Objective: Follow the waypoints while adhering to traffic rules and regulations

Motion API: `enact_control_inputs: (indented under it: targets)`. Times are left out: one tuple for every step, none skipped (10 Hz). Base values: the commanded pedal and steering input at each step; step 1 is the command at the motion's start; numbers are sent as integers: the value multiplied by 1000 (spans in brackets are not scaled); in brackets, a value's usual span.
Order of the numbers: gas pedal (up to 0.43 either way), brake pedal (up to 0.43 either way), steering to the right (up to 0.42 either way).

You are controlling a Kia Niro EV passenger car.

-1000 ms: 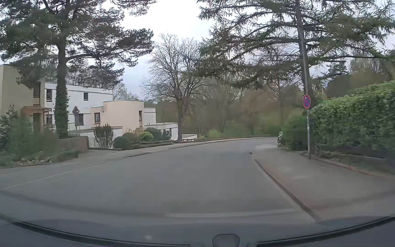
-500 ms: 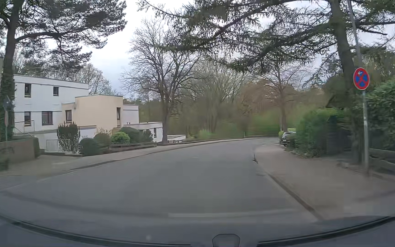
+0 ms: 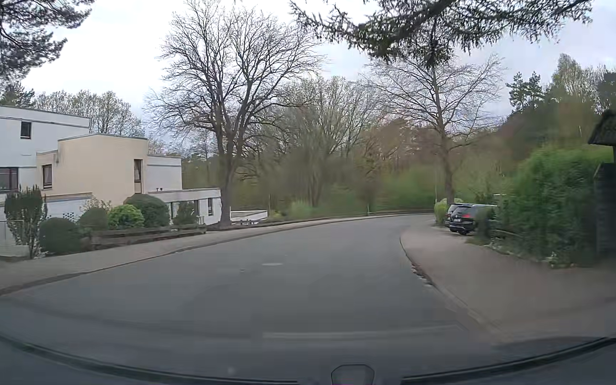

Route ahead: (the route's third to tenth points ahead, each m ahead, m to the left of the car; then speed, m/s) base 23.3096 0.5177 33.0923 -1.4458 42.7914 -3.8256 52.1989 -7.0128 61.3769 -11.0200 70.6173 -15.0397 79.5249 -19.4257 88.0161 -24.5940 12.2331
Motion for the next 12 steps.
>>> enact_control_inputs:
  targets:
    - [47, 0, 32]
    - [39, 0, 34]
    - [39, 0, 34]
    - [28, 0, 34]
    - [28, 0, 34]
    - [20, 0, 34]
    - [20, 0, 34]
    - [8, 0, 35]
    - [0, 0, 35]
    - [0, 0, 34]
    - [0, 0, 32]
    - [0, 0, 33]
